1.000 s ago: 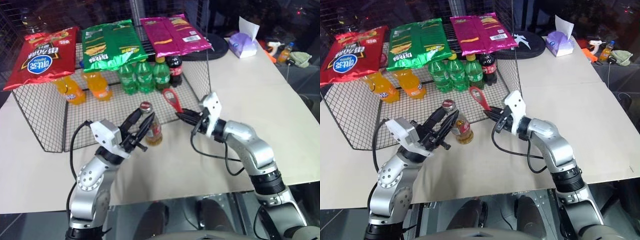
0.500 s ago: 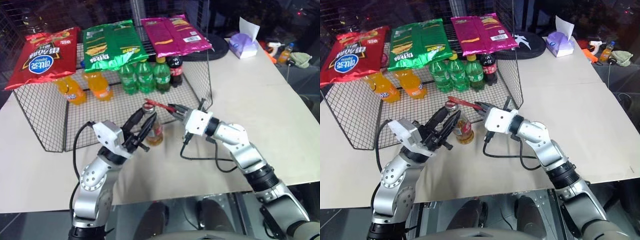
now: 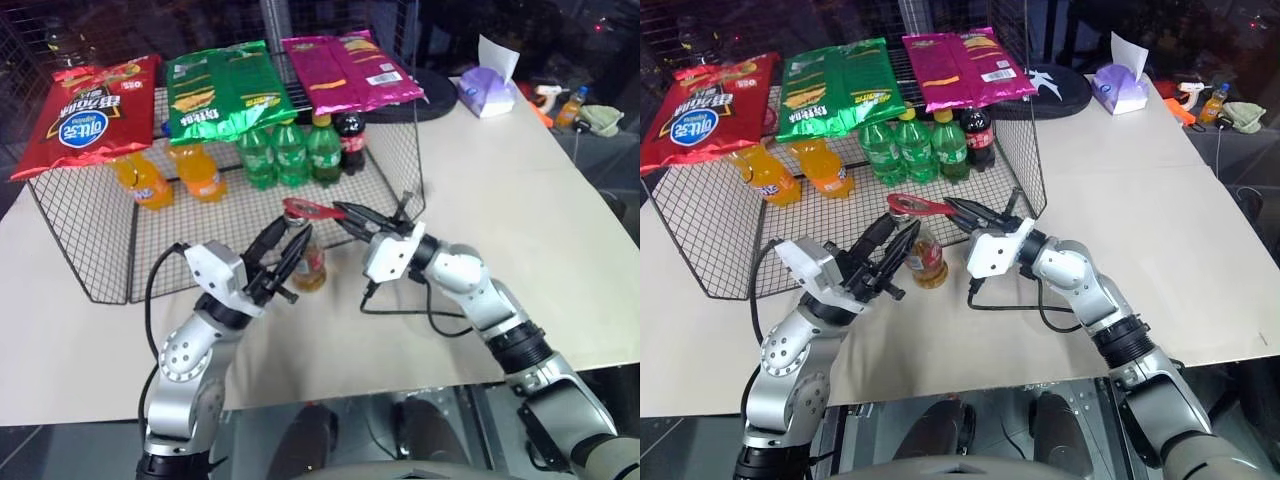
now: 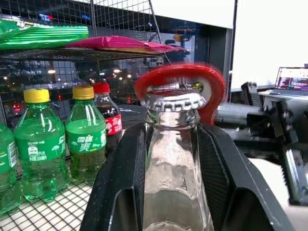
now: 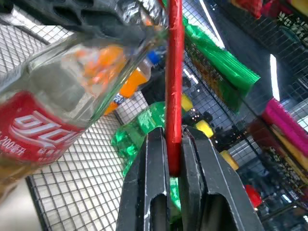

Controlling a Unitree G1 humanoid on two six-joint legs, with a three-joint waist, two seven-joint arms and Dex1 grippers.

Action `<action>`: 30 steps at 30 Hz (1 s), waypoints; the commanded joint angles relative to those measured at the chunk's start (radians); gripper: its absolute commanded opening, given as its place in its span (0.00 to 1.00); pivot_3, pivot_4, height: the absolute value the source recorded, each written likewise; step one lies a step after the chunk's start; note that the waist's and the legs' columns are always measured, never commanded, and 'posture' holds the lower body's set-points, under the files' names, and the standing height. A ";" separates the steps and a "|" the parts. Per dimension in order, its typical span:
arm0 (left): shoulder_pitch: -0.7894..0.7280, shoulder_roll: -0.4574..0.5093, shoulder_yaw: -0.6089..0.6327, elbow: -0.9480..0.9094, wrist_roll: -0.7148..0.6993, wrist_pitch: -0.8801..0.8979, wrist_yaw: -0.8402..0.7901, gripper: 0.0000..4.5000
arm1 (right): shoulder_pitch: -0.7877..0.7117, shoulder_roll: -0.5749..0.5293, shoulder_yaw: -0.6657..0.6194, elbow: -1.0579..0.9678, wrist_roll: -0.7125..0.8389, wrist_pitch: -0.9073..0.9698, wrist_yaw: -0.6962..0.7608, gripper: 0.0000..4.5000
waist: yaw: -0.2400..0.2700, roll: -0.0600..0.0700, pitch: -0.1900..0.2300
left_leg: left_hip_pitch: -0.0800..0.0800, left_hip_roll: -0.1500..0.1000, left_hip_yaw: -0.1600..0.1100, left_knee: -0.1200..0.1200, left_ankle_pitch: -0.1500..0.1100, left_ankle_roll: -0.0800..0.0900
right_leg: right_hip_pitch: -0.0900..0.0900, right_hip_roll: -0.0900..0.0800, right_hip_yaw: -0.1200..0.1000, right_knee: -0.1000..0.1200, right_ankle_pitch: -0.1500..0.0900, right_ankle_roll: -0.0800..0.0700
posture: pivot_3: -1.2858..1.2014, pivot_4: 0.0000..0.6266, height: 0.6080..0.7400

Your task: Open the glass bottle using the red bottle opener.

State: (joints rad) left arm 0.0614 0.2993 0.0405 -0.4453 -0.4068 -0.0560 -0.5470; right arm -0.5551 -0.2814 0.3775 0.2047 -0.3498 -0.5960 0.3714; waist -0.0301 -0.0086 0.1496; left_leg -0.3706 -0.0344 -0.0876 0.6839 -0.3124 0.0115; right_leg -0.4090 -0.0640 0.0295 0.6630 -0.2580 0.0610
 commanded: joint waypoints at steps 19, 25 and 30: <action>0.002 -0.007 -0.028 0.047 0.012 0.010 -0.012 0.25 | -0.081 0.025 0.125 0.236 -0.269 -0.196 -0.188 0.01 | -0.003 0.006 -0.005 | 0.017 0.001 0.002 -0.003 0.000 0.000 | 0.015 0.001 0.002 -0.001 0.000 0.000 | 0.52 0.24 1.00; -0.004 -0.005 -0.023 0.062 0.013 0.004 -0.016 0.25 | -0.110 0.013 0.127 0.278 -0.244 -0.257 -0.174 0.01 | -0.004 0.007 -0.005 | 0.019 0.001 0.002 -0.004 0.000 0.000 | 0.016 0.001 0.003 -0.001 0.000 0.000 | 0.52 0.24 1.00; -0.006 -0.004 -0.025 0.066 0.011 0.002 -0.019 0.25 | -0.166 -0.010 0.126 0.328 -0.289 -0.308 -0.206 0.01 | -0.005 0.007 -0.005 | 0.019 0.001 0.003 -0.004 0.000 0.000 | 0.016 0.002 0.004 -0.001 0.000 0.000 | 0.52 0.24 1.00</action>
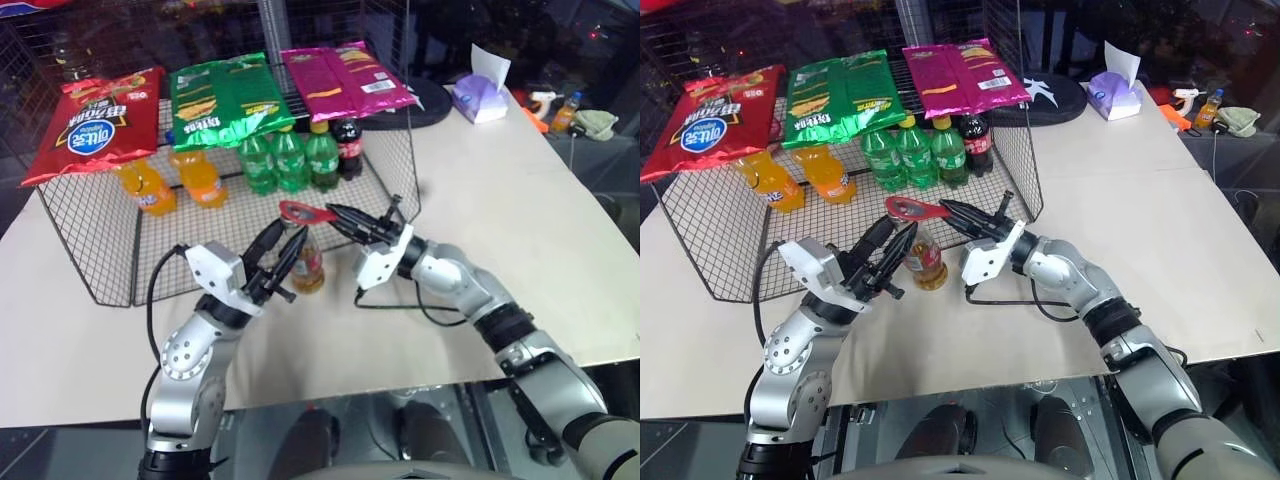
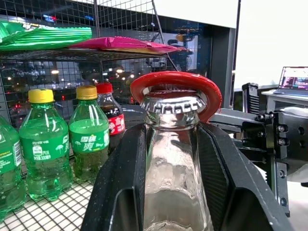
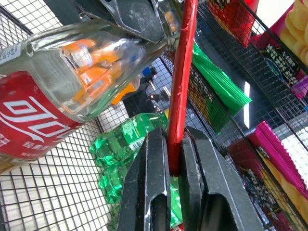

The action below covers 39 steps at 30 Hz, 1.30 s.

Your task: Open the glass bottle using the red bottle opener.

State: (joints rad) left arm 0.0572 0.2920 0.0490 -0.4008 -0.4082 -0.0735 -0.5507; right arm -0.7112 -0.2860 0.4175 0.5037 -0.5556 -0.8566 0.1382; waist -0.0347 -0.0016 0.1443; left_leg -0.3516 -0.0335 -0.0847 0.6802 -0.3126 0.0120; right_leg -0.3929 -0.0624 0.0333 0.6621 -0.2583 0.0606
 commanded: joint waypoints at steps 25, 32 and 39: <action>-0.005 0.009 -0.035 0.037 0.013 0.013 -0.022 0.25 | -0.222 -0.063 0.017 0.108 -0.090 -0.075 -0.049 0.01 | -0.002 0.000 0.001 | 0.000 0.001 0.001 -0.006 0.000 0.000 | -0.002 0.000 0.001 -0.002 0.000 0.000 | 0.52 0.24 1.00; -0.003 0.007 -0.035 0.036 0.010 0.014 -0.021 0.25 | -0.231 -0.062 -0.005 0.086 -0.074 -0.063 -0.058 0.01 | -0.002 0.000 0.001 | 0.000 0.001 0.001 -0.009 0.000 0.000 | -0.002 0.000 0.002 -0.005 0.000 0.000 | 0.52 0.24 1.00; 0.001 0.006 -0.037 0.034 0.011 0.015 -0.021 0.25 | -0.238 -0.046 -0.019 0.042 -0.043 -0.044 -0.049 0.01 | -0.002 0.000 0.001 | 0.000 0.001 0.002 -0.010 0.000 0.000 | -0.003 0.000 0.003 -0.006 0.000 0.000 | 0.52 0.24 1.00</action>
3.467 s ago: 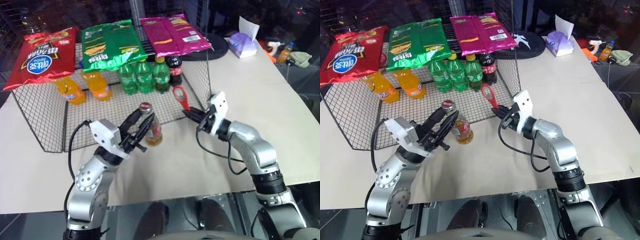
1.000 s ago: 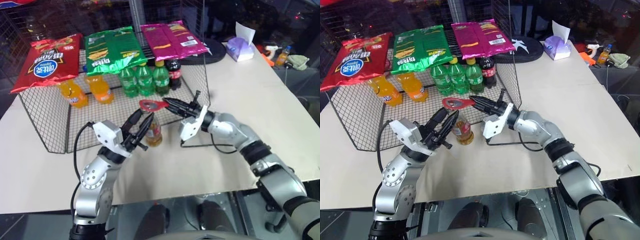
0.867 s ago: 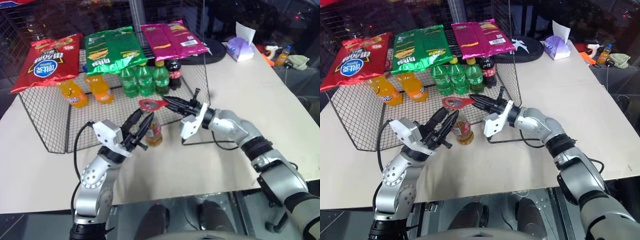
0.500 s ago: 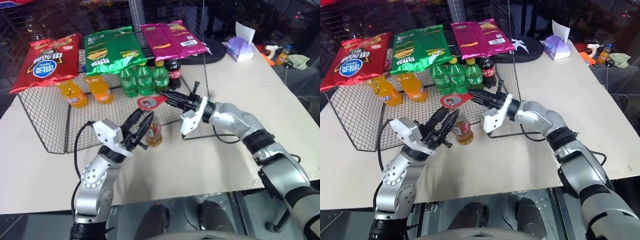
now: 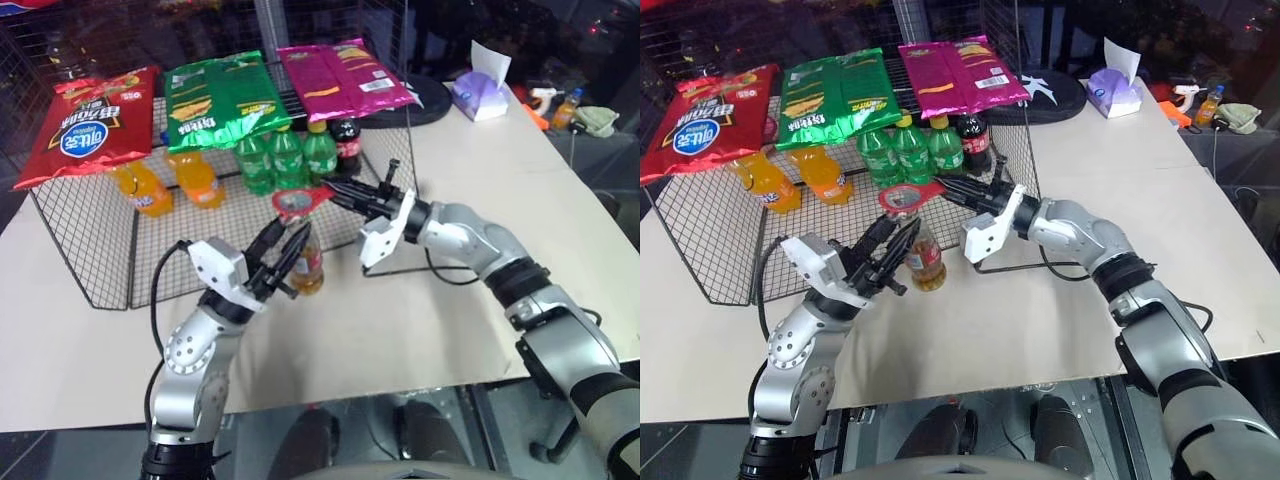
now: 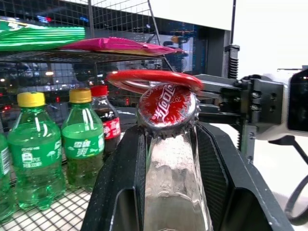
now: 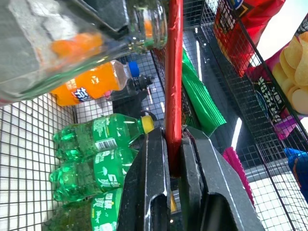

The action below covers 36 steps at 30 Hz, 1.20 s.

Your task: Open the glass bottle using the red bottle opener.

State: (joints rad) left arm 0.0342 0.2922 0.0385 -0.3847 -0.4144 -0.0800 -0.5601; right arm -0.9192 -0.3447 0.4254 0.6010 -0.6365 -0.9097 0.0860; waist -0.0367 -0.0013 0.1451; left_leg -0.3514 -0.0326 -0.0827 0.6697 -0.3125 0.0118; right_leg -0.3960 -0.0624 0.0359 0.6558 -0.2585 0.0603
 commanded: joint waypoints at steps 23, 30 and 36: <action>0.028 -0.001 -0.010 0.018 0.019 0.014 0.004 0.44 | 0.023 0.044 -0.091 -0.077 0.208 0.120 0.052 0.01 | -0.001 0.000 0.001 | -0.001 0.000 0.000 -0.002 0.000 0.000 | 0.000 0.000 0.000 -0.004 0.000 0.000 | 0.52 0.24 1.00; 0.028 -0.002 -0.010 0.024 0.025 0.011 -0.002 0.81 | 0.023 0.052 -0.096 -0.078 0.218 0.131 0.058 0.01 | -0.004 -0.002 0.006 | -0.016 0.001 0.001 -0.001 0.000 0.000 | -0.016 0.000 0.001 0.000 0.000 0.000 | 0.52 0.24 1.00; 0.031 -0.001 -0.008 0.025 0.025 0.011 -0.007 0.81 | 0.028 0.055 -0.099 -0.080 0.221 0.136 0.062 0.01 | -0.004 -0.002 0.006 | -0.019 0.001 0.002 -0.001 0.000 0.000 | -0.019 0.000 0.002 -0.002 0.000 0.000 | 0.52 0.24 1.00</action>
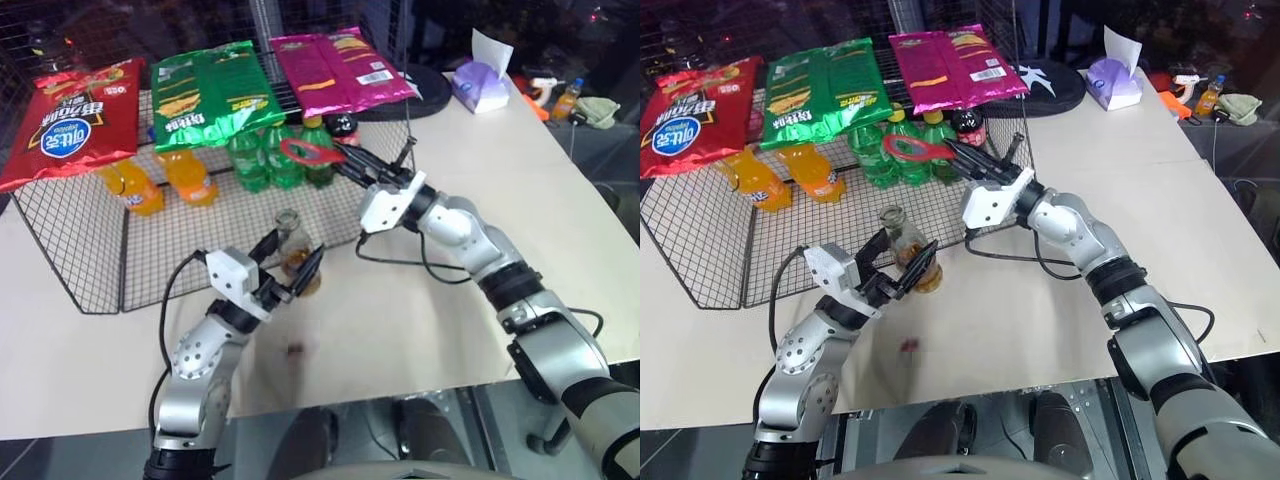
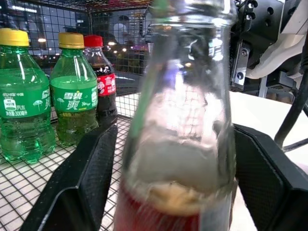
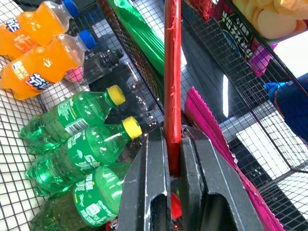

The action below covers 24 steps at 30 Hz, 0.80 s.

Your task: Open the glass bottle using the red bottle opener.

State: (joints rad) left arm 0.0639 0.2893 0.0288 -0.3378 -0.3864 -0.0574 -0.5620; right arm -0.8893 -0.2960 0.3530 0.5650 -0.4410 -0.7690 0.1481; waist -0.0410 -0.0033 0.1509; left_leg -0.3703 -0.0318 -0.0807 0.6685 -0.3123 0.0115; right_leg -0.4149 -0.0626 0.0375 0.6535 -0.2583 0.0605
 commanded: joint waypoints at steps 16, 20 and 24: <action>0.036 0.006 0.001 -0.043 -0.013 -0.009 -0.023 0.81 | 0.065 0.019 -0.040 -0.084 0.127 0.057 0.091 0.01 | 0.000 0.000 0.000 | 0.000 0.000 0.000 0.000 0.000 0.000 | 0.000 0.000 0.000 0.000 0.000 0.000 | 0.52 0.24 1.00; 0.061 0.017 0.015 -0.054 -0.017 -0.008 -0.029 0.81 | 0.115 0.017 -0.049 -0.127 0.201 0.120 0.169 0.01 | 0.000 0.000 0.000 | 0.000 0.000 0.000 0.000 0.000 0.000 | 0.000 0.000 0.000 0.000 0.000 0.000 | 0.52 0.24 1.00; 0.100 0.043 0.038 -0.068 -0.029 -0.009 -0.042 0.81 | 0.209 0.010 -0.050 -0.227 0.337 0.251 0.310 0.01 | 0.001 0.000 0.000 | 0.000 0.000 0.000 0.000 0.000 0.000 | 0.000 0.000 0.000 0.001 0.000 0.000 | 0.52 0.24 1.00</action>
State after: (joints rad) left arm 0.1543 0.3218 0.0456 -0.3512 -0.3968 -0.0561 -0.5936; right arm -0.6897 -0.2866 0.3323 0.4068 -0.1721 -0.5588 0.4119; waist -0.0405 -0.0033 0.1509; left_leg -0.3702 -0.0313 -0.0809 0.6686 -0.3124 0.0116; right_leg -0.4148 -0.0627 0.0375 0.6539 -0.2583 0.0605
